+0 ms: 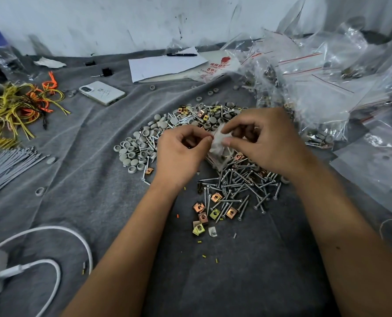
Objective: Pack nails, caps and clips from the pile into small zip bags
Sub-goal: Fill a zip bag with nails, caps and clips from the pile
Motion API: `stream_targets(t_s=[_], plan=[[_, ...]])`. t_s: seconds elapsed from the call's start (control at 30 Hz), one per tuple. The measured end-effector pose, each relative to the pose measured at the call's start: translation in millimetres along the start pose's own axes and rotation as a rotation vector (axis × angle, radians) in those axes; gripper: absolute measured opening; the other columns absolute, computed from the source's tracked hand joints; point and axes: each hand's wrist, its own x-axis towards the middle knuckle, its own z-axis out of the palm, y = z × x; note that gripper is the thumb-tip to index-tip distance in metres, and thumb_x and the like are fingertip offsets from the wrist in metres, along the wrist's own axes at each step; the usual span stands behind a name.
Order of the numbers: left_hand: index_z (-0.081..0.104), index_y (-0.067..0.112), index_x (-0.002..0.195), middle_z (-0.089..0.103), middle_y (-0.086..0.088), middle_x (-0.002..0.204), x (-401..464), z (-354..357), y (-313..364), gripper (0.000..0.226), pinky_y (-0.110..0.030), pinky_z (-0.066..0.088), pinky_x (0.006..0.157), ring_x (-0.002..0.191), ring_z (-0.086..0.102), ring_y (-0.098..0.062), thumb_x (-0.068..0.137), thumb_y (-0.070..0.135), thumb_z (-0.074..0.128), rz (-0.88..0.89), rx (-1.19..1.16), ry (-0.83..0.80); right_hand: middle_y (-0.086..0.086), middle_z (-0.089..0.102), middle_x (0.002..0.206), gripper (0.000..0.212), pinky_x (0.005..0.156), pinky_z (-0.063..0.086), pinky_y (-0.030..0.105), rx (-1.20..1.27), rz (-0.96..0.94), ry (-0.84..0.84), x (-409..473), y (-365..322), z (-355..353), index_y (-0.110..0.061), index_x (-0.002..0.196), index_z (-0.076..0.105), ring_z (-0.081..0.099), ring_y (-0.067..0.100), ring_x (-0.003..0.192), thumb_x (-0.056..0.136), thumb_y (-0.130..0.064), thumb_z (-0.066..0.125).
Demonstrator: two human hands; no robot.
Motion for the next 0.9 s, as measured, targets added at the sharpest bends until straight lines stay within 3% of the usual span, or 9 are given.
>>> stream_targets(t_s=[0.13, 0.2, 0.27, 0.4, 0.47, 0.63, 0.73, 0.9], plan=[[0.078, 0.011, 0.085, 0.064, -0.003, 0.064, 2, -5, 1, 0.009, -0.027, 0.04, 0.055, 0.057, 0.051, -0.018, 0.091, 0.006, 0.075, -0.015, -0.028, 0.051, -0.017, 0.068, 0.078, 0.007, 0.062, 0.055, 0.02, 0.055, 0.079, 0.154, 0, 7, -3, -0.02, 0.091, 0.077, 0.067, 0.003, 0.068, 0.087, -0.023, 0.081], [0.077, 0.014, 0.083, 0.065, 0.0, 0.064, 3, -7, 2, 0.013, -0.026, 0.042, 0.053, 0.057, 0.052, -0.015, 0.092, 0.006, 0.073, -0.028, -0.038, 0.072, -0.024, 0.062, 0.078, 0.008, 0.063, 0.046, 0.009, -0.066, 0.126, 0.038, 0, 16, -3, -0.023, 0.093, 0.077, 0.061, -0.006, 0.069, 0.086, -0.025, 0.081], [0.076, 0.017, 0.081, 0.067, 0.0, 0.066, 3, -8, 3, 0.017, -0.026, 0.046, 0.054, 0.059, 0.055, -0.013, 0.093, 0.005, 0.072, -0.047, -0.068, 0.108, -0.024, 0.06, 0.082, 0.01, 0.065, 0.038, 0.007, -0.162, 0.133, -0.115, 0, 21, 1, -0.025, 0.094, 0.078, 0.057, -0.007, 0.076, 0.085, -0.028, 0.082], [0.075, 0.02, 0.079, 0.065, 0.005, 0.061, 4, -9, 3, 0.021, -0.021, 0.047, 0.051, 0.055, 0.055, -0.009, 0.094, 0.005, 0.07, -0.068, -0.113, 0.147, -0.015, 0.057, 0.095, 0.013, 0.076, 0.042, 0.027, -0.274, 0.105, -0.339, 2, 18, 11, -0.031, 0.1, 0.077, 0.057, 0.007, 0.088, 0.087, -0.035, 0.079], [0.074, 0.02, 0.079, 0.064, 0.007, 0.06, 4, -9, 4, 0.021, -0.021, 0.047, 0.051, 0.056, 0.054, -0.008, 0.094, 0.005, 0.07, -0.071, -0.107, 0.142, -0.02, 0.052, 0.093, 0.007, 0.07, 0.037, 0.02, -0.264, 0.119, -0.393, 2, 16, 12, -0.035, 0.093, 0.073, 0.053, -0.001, 0.085, 0.089, -0.033, 0.078], [0.074, 0.016, 0.083, 0.065, 0.004, 0.064, 2, -9, 6, 0.017, -0.026, 0.047, 0.055, 0.059, 0.055, -0.011, 0.095, 0.005, 0.07, -0.095, -0.122, 0.119, -0.021, 0.056, 0.094, 0.019, 0.071, 0.035, 0.012, -0.226, 0.149, -0.47, 1, 14, 9, -0.037, 0.083, 0.063, 0.053, -0.004, 0.088, 0.088, -0.029, 0.08], [0.074, 0.016, 0.083, 0.066, 0.002, 0.065, 2, -9, 7, 0.017, -0.027, 0.048, 0.055, 0.059, 0.055, -0.012, 0.095, 0.005, 0.07, -0.098, -0.121, 0.117, -0.021, 0.059, 0.088, 0.019, 0.068, 0.036, 0.013, -0.194, 0.155, -0.424, 0, 15, 10, -0.036, 0.086, 0.061, 0.056, -0.006, 0.084, 0.092, -0.026, 0.076], [0.075, 0.013, 0.086, 0.067, -0.003, 0.069, 1, -9, 8, 0.013, -0.025, 0.049, 0.054, 0.058, 0.056, -0.011, 0.095, 0.005, 0.069, -0.11, -0.125, 0.125, -0.01, 0.068, 0.092, 0.005, 0.076, 0.054, 0.024, -0.052, 0.188, -0.166, 0, 17, 8, -0.021, 0.1, 0.069, 0.064, 0.002, 0.086, 0.096, -0.017, 0.07]])
